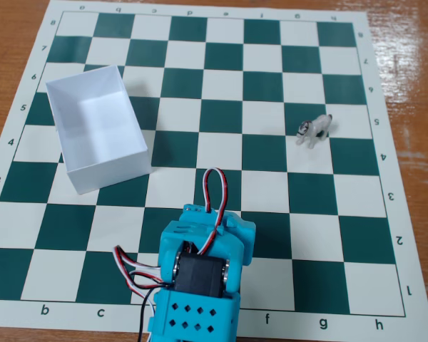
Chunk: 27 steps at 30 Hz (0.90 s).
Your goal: Grab the toy horse and put it in the box.
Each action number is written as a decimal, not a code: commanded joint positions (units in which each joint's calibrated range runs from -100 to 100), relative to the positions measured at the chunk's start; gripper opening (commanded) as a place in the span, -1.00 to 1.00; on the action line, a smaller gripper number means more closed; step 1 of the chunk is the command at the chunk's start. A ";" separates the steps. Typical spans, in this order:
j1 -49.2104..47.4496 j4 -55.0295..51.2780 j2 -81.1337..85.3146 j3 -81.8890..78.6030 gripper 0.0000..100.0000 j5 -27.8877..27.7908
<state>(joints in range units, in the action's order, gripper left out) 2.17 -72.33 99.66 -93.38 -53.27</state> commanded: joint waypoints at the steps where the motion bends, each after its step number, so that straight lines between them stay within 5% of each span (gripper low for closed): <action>1: 0.69 1.81 0.34 -0.06 -0.96 -1.31; 27: 0.48 3.39 0.34 3.30 -0.96 -1.51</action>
<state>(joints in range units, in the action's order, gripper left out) 2.54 -70.14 99.66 -93.20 -54.46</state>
